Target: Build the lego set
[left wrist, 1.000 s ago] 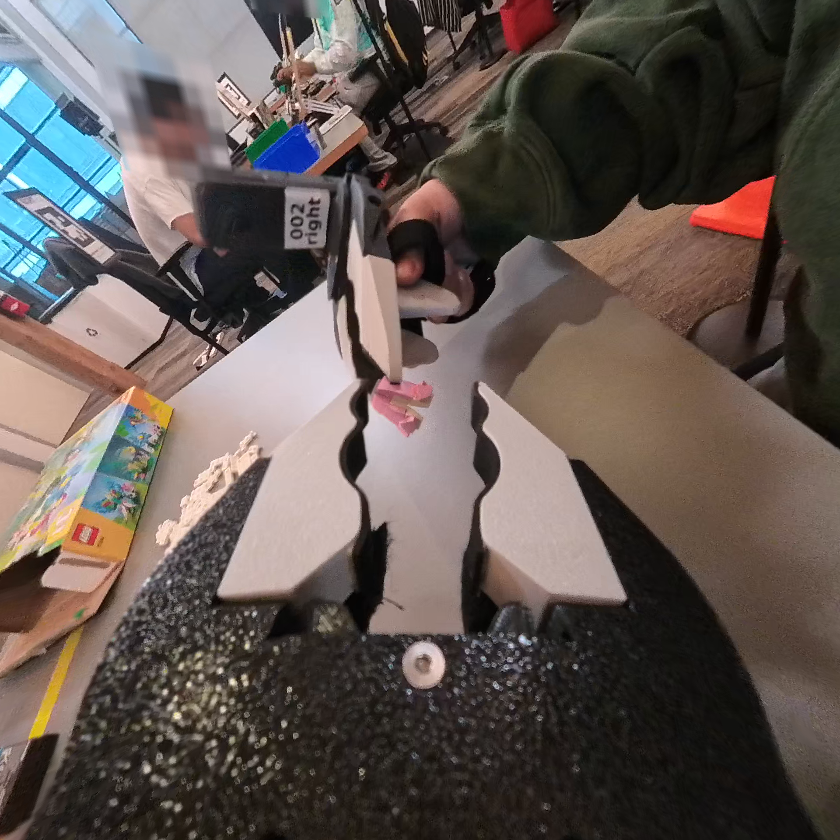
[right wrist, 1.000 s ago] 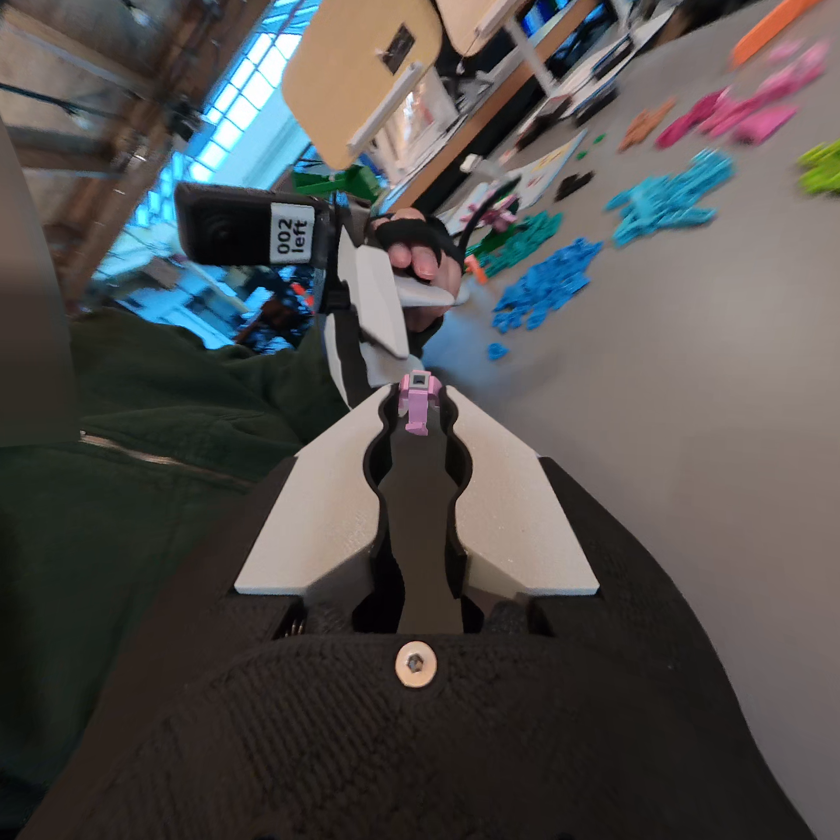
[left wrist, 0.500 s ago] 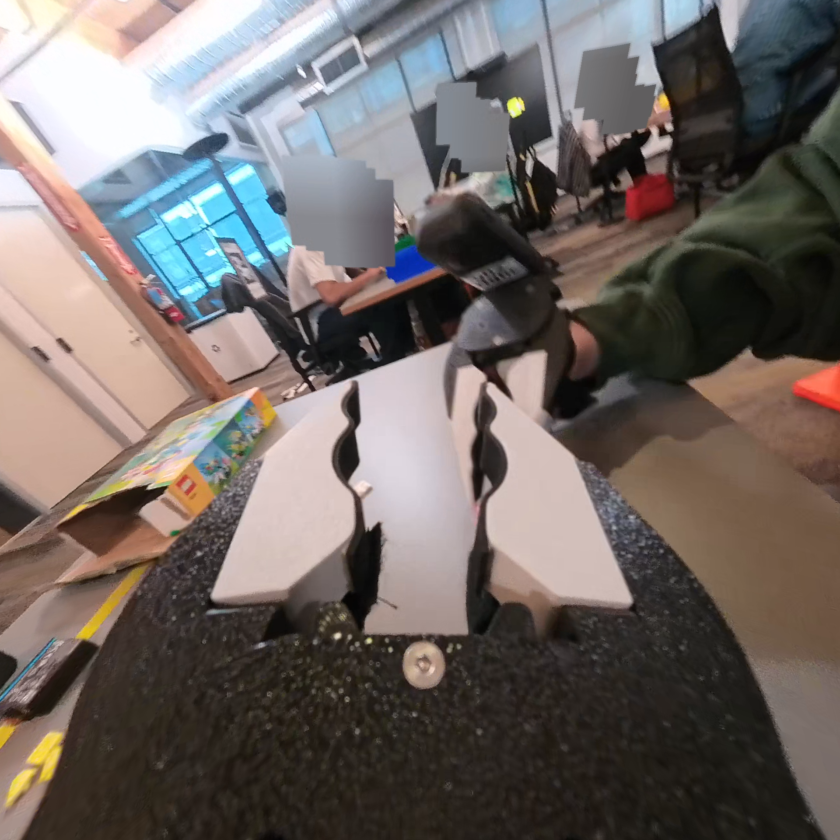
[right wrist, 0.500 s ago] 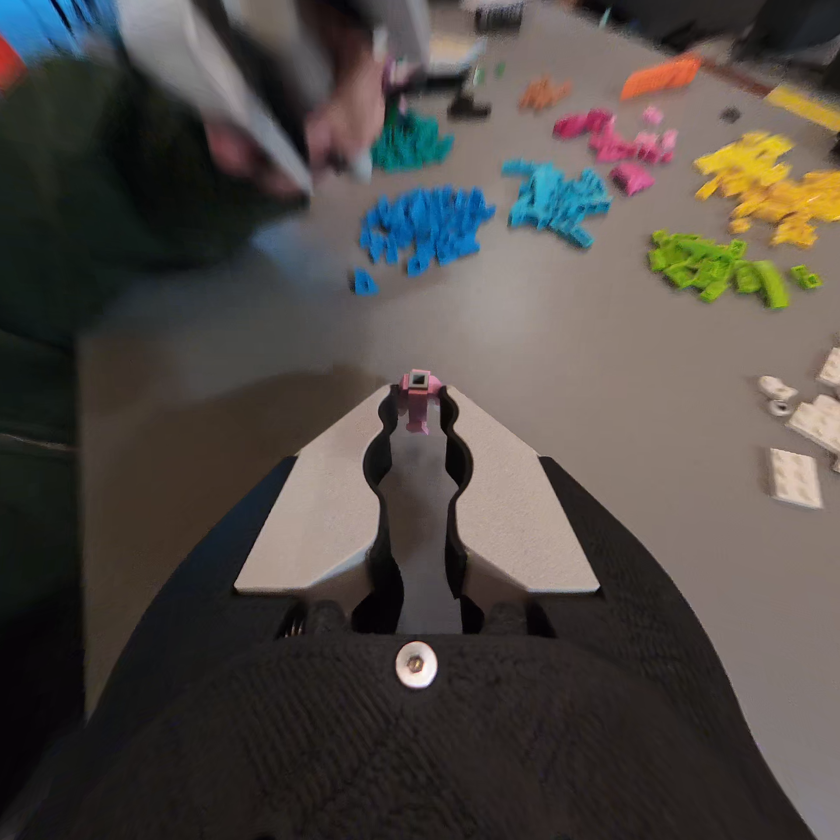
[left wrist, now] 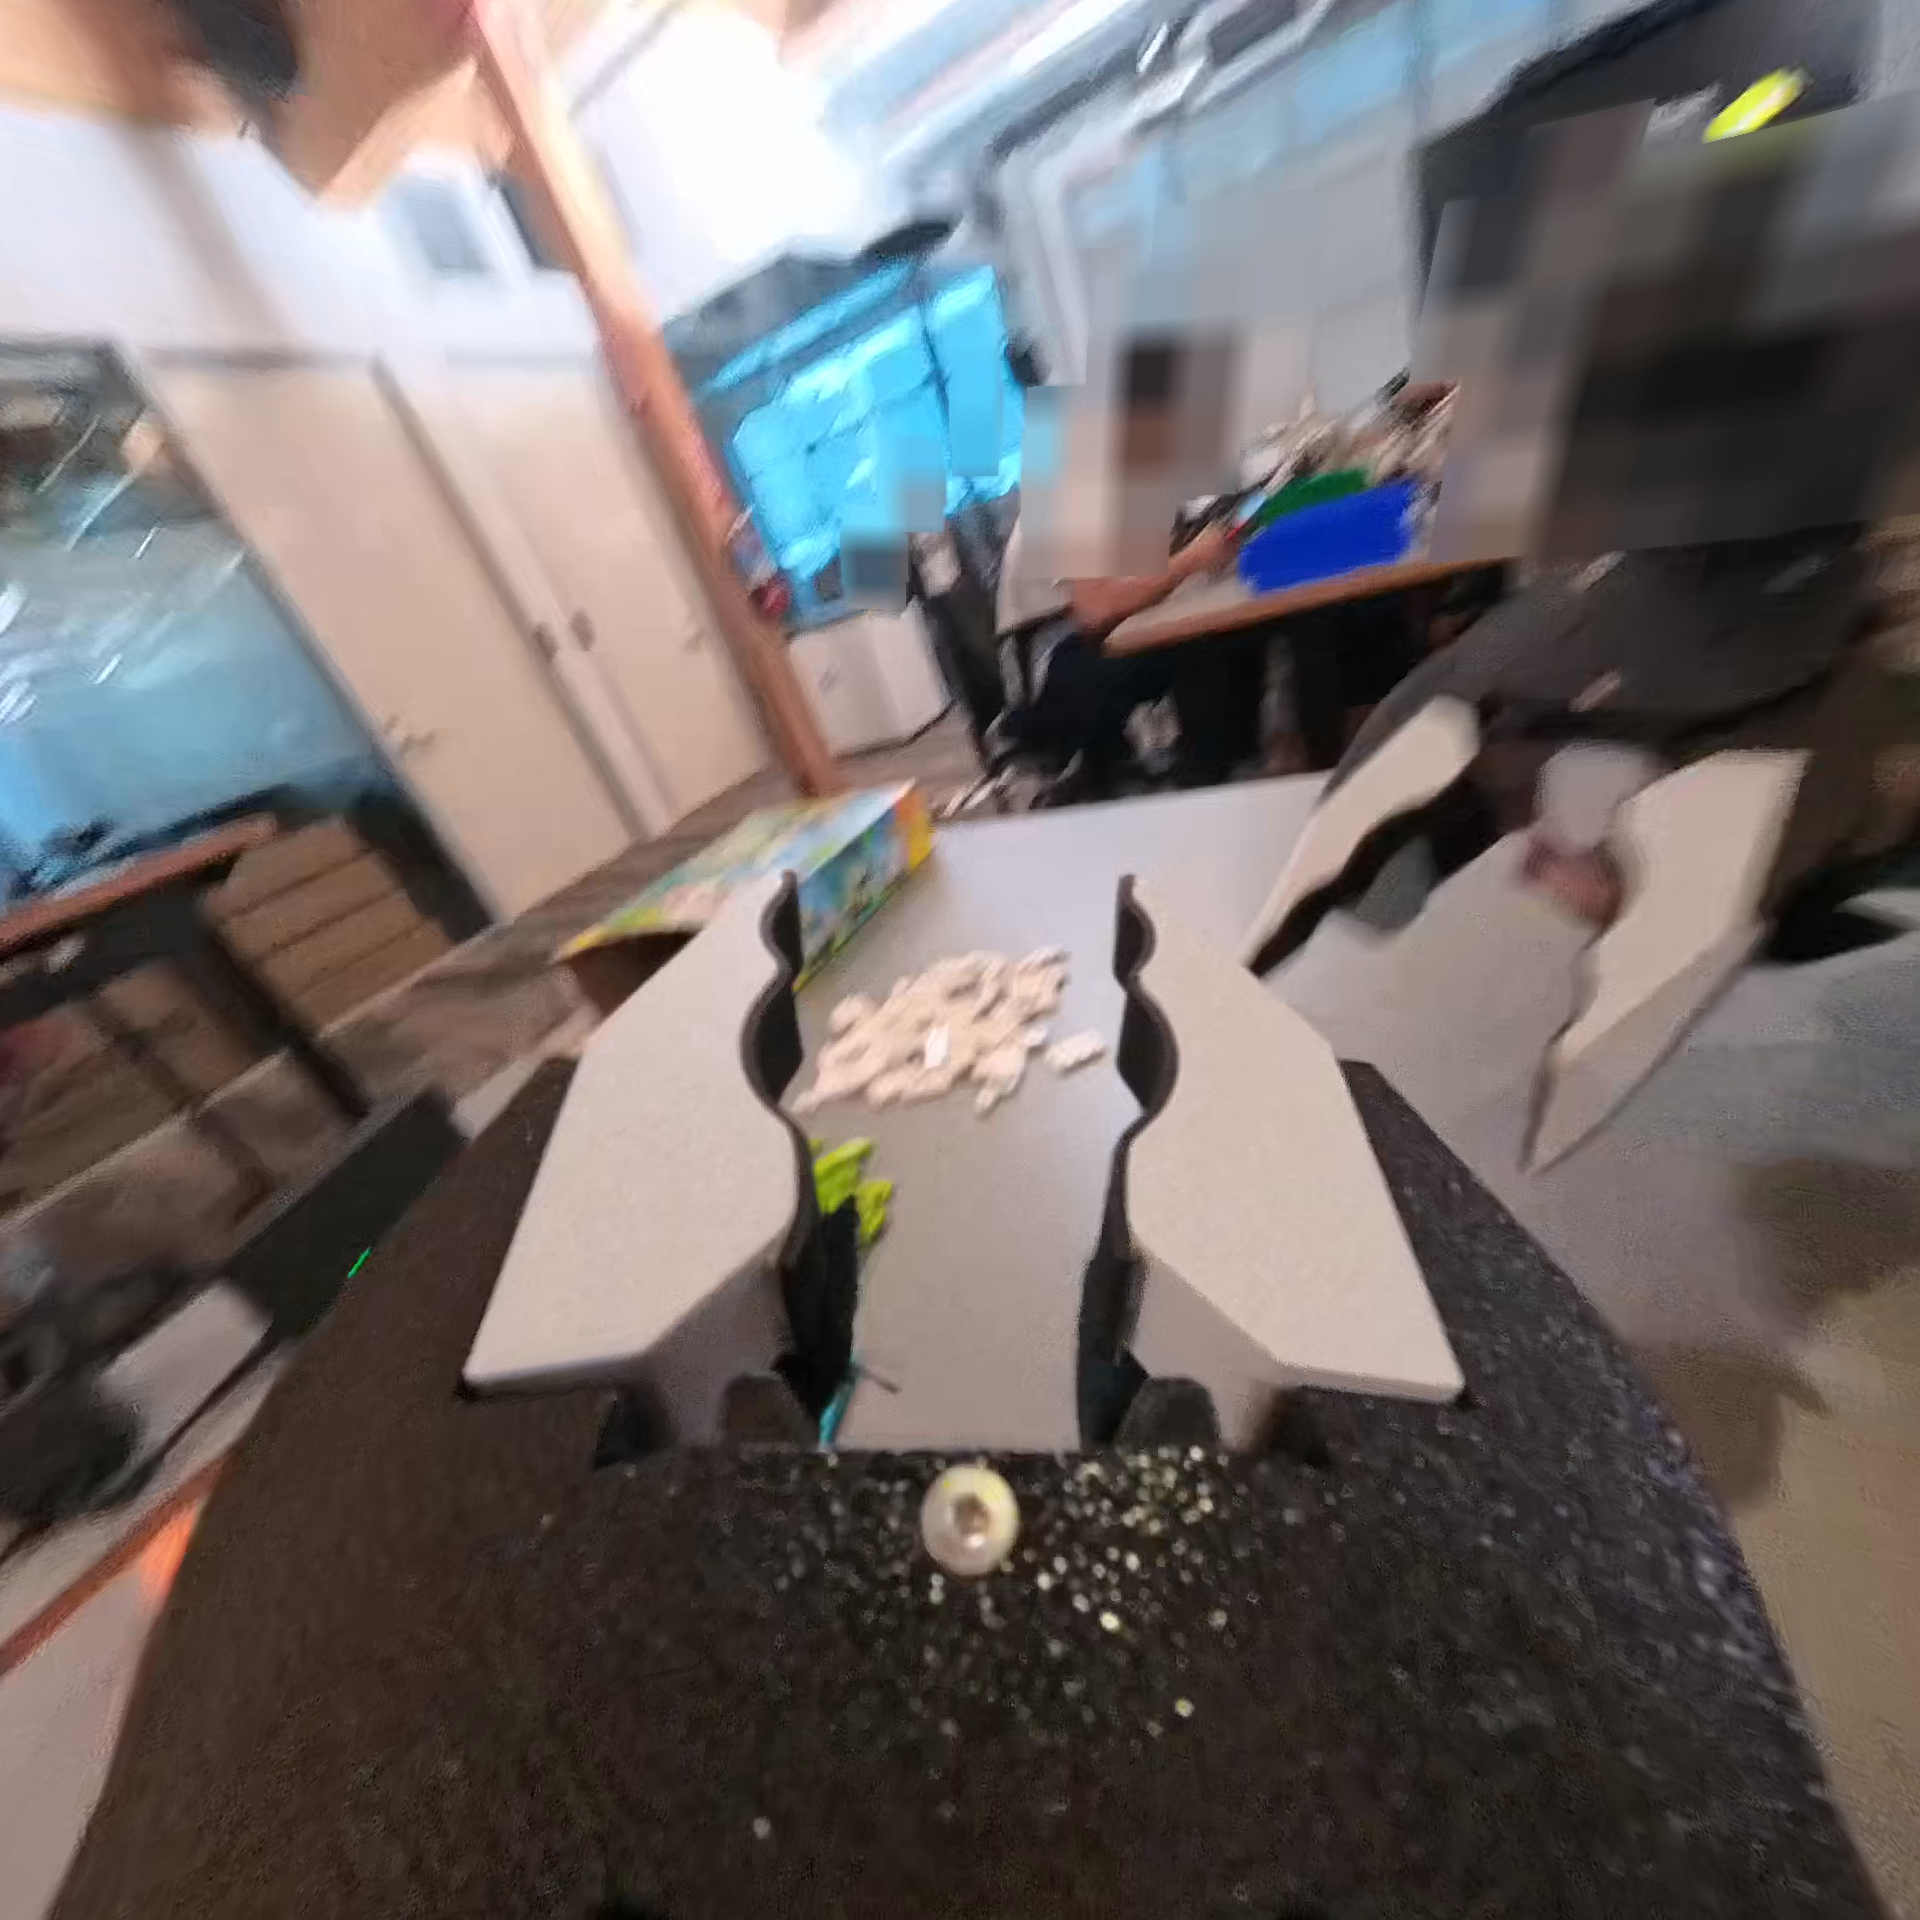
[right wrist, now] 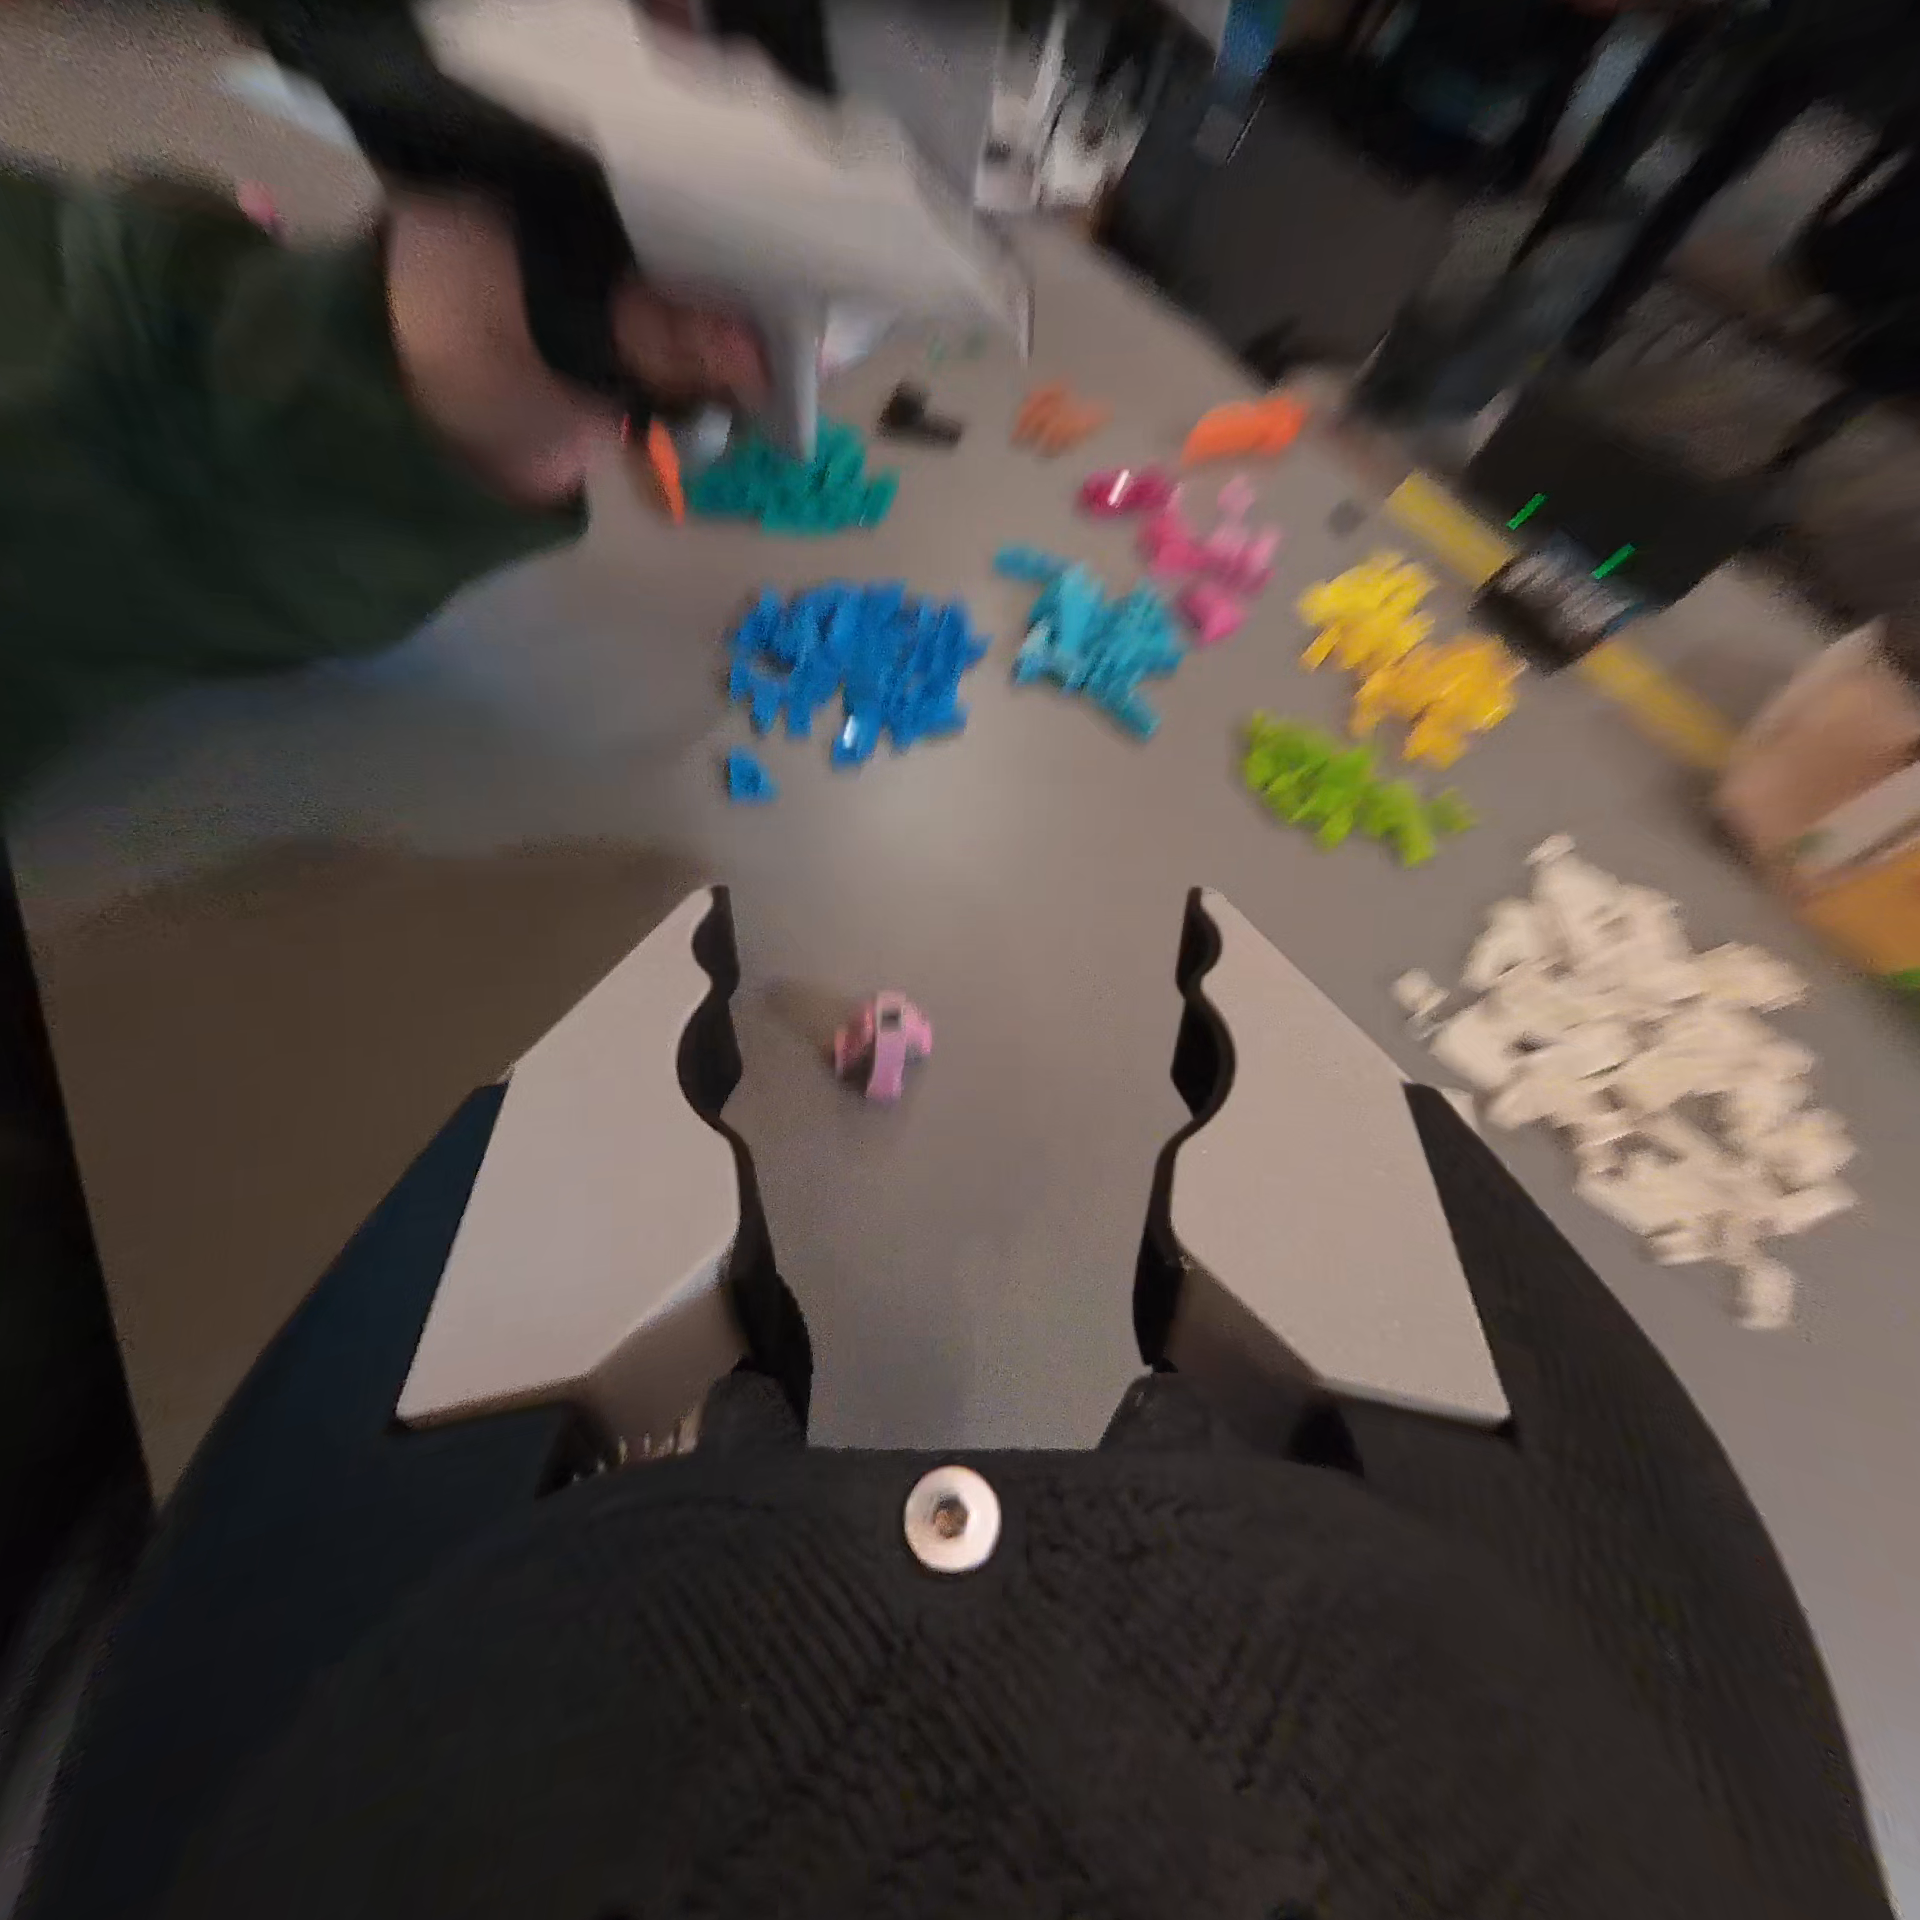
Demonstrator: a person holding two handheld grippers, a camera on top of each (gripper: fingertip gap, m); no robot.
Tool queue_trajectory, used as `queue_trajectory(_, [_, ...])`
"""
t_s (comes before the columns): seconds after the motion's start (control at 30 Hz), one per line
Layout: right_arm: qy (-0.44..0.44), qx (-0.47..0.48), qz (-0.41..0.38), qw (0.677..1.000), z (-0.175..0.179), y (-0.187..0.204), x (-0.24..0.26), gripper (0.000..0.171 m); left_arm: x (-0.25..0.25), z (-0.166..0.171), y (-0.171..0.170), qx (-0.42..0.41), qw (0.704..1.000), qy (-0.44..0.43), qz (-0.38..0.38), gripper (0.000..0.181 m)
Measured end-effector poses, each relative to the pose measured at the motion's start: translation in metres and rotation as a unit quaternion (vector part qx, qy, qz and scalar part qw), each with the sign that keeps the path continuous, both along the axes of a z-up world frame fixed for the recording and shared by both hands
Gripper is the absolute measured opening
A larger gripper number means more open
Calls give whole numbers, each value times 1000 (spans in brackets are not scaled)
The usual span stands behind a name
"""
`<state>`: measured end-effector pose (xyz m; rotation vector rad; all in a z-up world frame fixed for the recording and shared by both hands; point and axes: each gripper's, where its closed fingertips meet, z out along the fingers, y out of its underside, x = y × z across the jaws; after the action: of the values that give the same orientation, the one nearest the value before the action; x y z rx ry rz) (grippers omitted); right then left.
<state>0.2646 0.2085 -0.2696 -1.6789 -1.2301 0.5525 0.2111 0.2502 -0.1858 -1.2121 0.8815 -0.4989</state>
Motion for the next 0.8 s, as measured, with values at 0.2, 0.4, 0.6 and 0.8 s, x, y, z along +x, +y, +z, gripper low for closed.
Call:
queue_trajectory(0.2, [71, 154, -45, 984, 116, -29, -27, 110, -3, -19, 11, -143, 981, 43, 122, 115])
queue_trajectory(0.4, [121, 177, -55, 975, 158, -68, -62, 124, 1, -38, -1, -182, 968, 74, 154, 132])
queue_trajectory(0.6, [101, 217, -106, 965, 160, -79, -89, 146, -2, -55, -4, -208, 956, 98, 183, 139])
queue_trajectory(0.8, [50, 204, -136, 968, 139, -72, -100, 149, -5, -67, -6, -193, 941, 158, 227, 142])
